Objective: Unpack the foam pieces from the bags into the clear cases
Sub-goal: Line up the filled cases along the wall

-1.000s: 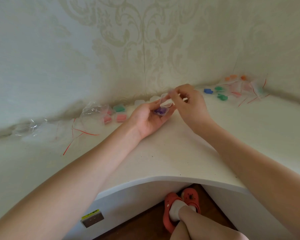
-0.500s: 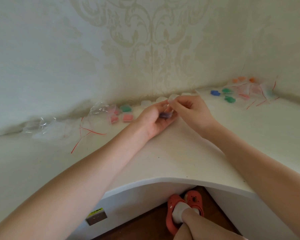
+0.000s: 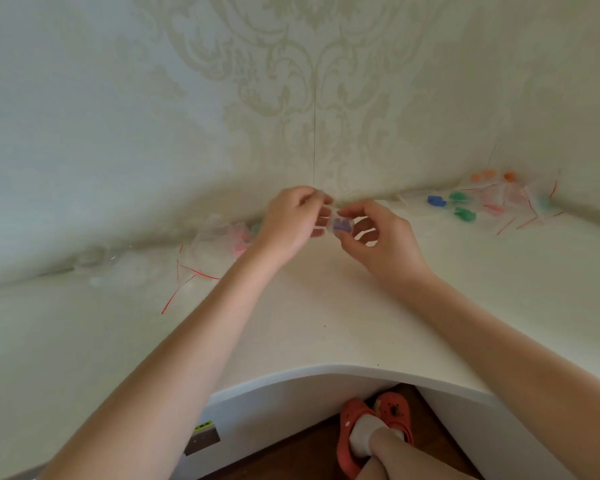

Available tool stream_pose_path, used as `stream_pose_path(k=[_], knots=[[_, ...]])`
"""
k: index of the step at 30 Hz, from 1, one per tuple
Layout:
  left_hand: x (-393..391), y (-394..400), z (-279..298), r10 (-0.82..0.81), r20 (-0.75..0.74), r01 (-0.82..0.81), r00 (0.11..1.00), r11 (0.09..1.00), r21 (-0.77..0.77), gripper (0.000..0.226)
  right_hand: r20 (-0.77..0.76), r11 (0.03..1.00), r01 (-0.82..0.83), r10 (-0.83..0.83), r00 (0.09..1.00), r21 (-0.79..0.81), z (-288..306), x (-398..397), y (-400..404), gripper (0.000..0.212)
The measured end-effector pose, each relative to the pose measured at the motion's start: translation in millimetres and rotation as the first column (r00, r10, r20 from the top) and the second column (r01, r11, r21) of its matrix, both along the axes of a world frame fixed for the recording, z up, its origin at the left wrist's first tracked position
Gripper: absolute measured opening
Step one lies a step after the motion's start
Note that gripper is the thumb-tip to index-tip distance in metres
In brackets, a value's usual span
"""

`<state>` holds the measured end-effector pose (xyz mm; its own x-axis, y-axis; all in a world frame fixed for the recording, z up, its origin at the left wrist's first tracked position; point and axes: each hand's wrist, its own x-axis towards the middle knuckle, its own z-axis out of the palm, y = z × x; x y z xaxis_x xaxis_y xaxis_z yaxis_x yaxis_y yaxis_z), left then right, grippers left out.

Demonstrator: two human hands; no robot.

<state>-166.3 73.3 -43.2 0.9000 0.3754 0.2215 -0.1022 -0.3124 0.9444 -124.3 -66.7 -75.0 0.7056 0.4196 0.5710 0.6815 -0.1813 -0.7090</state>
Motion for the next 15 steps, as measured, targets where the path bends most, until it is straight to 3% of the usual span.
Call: stream_pose_path(k=[2,5,7,9,11,13,15], knots=[[-8,20,8,0.177,-0.027,-0.155,0.984,0.918,0.365,0.018,-0.009,0.999,0.0,0.0,1.0,-0.047,-1,1,5,0.018],[-33,44,13,0.415,-0.026,-0.221,0.909,0.535,0.815,0.022,0.137,0.973,0.008,0.024,0.99,-0.232,-1,0,18,0.024],[-49,57,7,0.495,-0.055,-0.141,0.867,0.349,0.927,0.029,0.236,0.942,0.006,0.078,0.969,-0.335,2,-4,30,0.023],[-62,71,-3,0.531,-0.102,-0.099,0.841,0.337,0.936,0.034,0.282,0.924,0.001,0.115,0.953,-0.382,6,-8,45,0.019],[-70,83,-12,0.479,-0.097,-0.15,0.872,0.45,0.88,0.029,0.281,0.924,0.004,0.113,0.953,-0.384,11,-9,63,0.016],[-76,90,-15,0.439,-0.004,-0.254,0.899,0.526,0.812,0.03,0.237,0.932,-0.006,0.098,0.966,-0.361,13,-12,82,0.013],[-83,97,-14,0.464,0.111,-0.361,0.879,0.494,0.791,0.04,0.158,0.928,-0.017,0.082,0.984,-0.372,9,-14,100,0.013]])
